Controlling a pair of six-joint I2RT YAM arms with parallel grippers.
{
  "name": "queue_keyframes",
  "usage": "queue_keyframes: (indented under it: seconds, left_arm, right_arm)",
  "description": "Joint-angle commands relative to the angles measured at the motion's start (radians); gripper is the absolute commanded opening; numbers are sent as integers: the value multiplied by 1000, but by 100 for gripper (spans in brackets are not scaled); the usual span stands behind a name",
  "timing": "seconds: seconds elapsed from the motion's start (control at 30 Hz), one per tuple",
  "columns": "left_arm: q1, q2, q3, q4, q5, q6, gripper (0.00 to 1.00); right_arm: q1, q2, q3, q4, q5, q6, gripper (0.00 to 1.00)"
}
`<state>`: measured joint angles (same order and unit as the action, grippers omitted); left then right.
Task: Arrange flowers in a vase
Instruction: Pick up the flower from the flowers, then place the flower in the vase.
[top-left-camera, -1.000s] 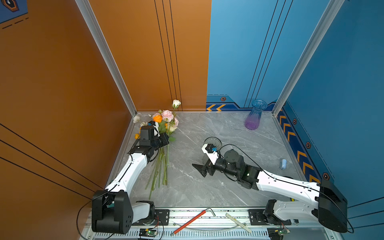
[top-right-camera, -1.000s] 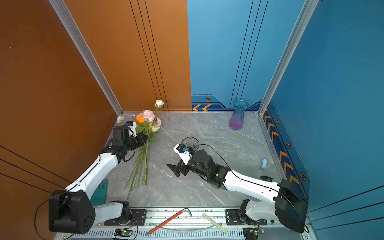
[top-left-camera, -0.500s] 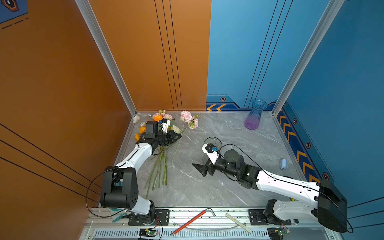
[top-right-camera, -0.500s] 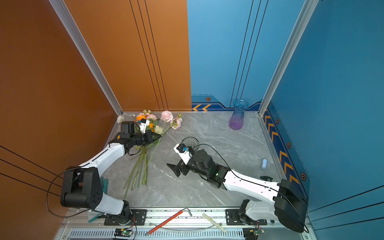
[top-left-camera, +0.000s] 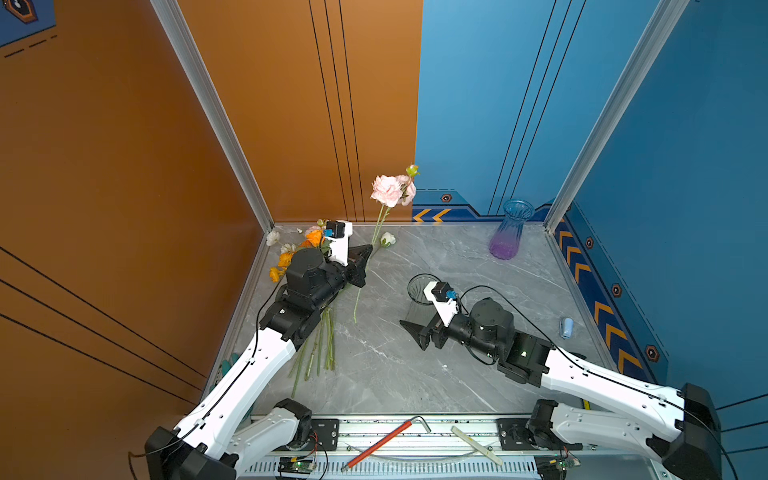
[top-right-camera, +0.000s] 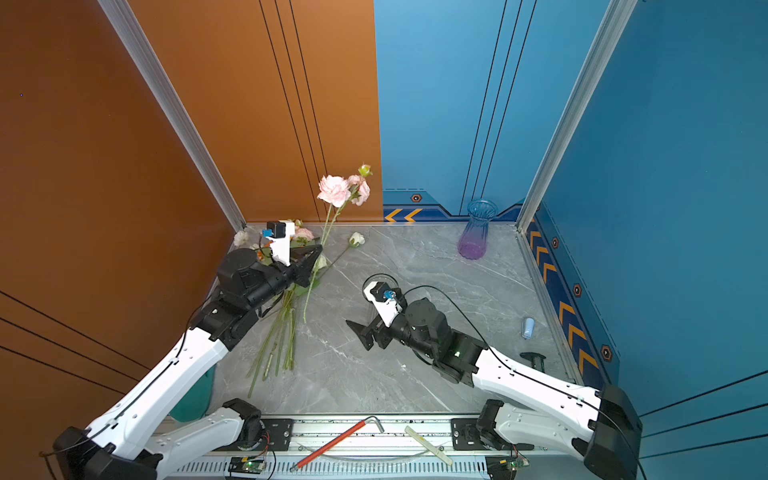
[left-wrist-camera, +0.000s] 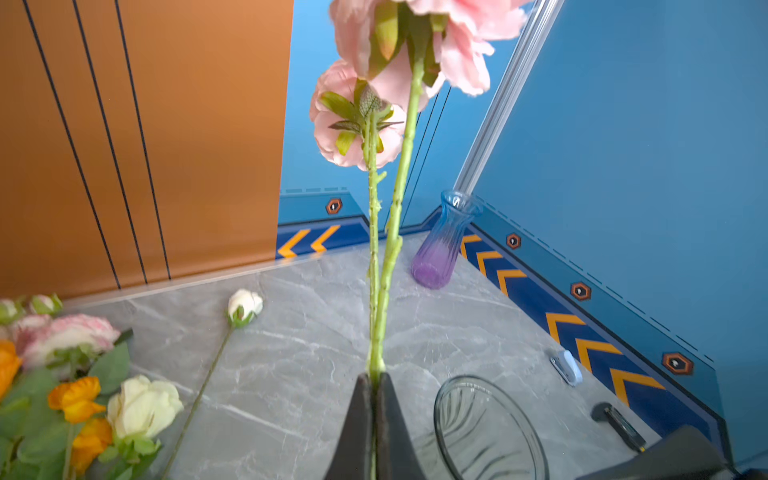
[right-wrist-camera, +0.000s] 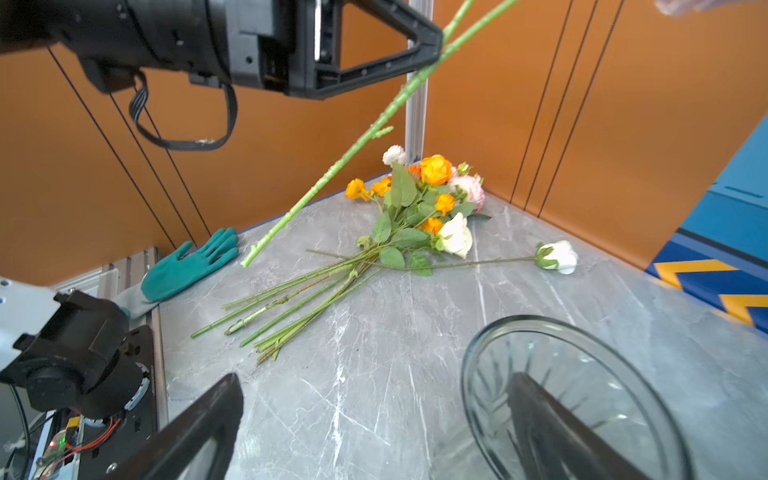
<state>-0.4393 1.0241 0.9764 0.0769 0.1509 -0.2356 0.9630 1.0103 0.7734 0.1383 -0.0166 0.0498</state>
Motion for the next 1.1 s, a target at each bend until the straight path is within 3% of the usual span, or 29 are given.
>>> queue_keyframes:
  seconds: [0.0, 0.1, 0.27, 0.4, 0.57, 0.9, 1.07]
  left_arm:
    - [-73, 3, -12, 146, -198, 78, 0]
    - [-145, 29, -8, 244, -236, 89, 0]
    - [-272, 129, -38, 563, -237, 132, 0]
    - [-330, 250, -28, 741, -207, 165, 0]
    - [-351, 363, -34, 969, -183, 180, 0]
    - [-368, 459, -7, 988, -186, 186, 0]
    - [-368, 505, -52, 1026, -143, 190, 0]
  right_arm:
    - [-45, -81, 34, -94, 26, 11, 100]
    - [-92, -124, 34, -128, 20, 31, 100]
    - [-185, -168, 10, -219, 99, 66, 100]
    - [-311, -208, -80, -226, -20, 102, 100]
    - [-385, -248, -207, -65, -128, 147, 100]
    - [-426, -231, -230, -24, -173, 168, 100]
    - [-426, -215, -227, 2, -267, 162, 100]
